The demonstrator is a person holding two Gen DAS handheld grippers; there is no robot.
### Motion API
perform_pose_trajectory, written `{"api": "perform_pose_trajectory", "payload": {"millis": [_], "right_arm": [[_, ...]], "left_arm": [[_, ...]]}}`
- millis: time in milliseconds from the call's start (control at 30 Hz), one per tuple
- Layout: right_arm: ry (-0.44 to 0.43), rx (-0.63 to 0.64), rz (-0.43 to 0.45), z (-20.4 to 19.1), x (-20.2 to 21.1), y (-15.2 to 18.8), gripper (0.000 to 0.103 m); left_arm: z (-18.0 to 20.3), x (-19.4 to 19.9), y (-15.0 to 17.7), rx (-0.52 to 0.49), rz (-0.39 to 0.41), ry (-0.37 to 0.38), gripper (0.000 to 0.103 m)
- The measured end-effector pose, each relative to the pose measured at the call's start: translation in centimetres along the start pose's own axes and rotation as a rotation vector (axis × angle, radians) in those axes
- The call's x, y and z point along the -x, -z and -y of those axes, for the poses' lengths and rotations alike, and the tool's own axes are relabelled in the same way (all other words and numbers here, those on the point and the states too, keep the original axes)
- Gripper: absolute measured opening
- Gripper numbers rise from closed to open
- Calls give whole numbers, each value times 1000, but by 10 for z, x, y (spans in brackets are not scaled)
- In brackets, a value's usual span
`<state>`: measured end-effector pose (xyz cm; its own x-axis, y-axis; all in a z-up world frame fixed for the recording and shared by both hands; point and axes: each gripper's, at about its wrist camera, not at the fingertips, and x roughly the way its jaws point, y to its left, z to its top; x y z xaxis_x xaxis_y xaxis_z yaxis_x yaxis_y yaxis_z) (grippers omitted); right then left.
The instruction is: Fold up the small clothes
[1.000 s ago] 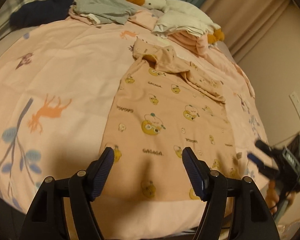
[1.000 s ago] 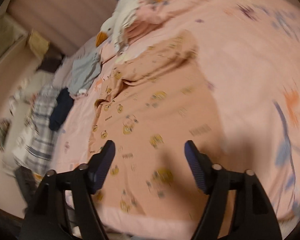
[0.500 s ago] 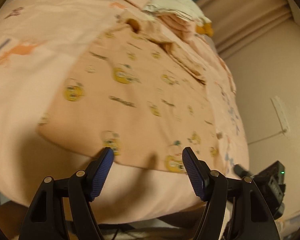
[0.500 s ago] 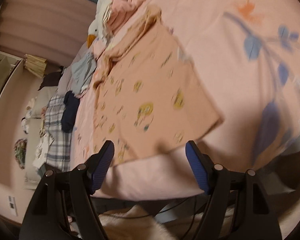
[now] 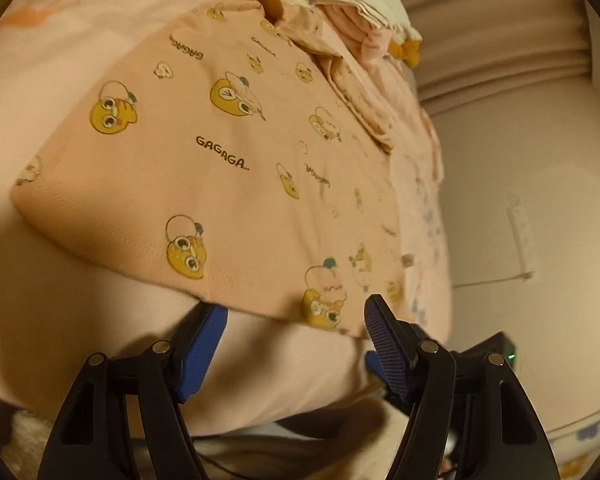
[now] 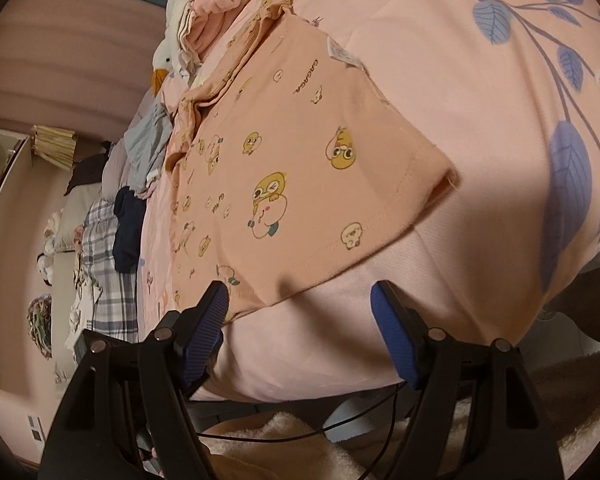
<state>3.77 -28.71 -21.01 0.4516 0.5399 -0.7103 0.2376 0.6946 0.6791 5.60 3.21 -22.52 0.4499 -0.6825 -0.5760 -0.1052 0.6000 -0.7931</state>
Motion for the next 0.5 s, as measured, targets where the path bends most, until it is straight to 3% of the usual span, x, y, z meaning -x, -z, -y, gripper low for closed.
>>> {"api": "perform_pose_trajectory", "payload": {"millis": [67,133,233,300,500], "right_arm": [[3,4,10,-1,-1,0,75],[6,11,18,-1,-1,0,75],[-12,-10,46,0,-1,-3,75],[-29,-29,58,1,-4,-6,75],[-55,-58,91,-1,-8,-7,75]], "left_arm": [[-7,-1,-2,-27,1,51,70],[-12,4,-3,26,7,76,70],[-13,11,-6,31,59,71,70],[-13,7,-8,12,40,62,70],[-23,13,-17,53,99,119,70]]}}
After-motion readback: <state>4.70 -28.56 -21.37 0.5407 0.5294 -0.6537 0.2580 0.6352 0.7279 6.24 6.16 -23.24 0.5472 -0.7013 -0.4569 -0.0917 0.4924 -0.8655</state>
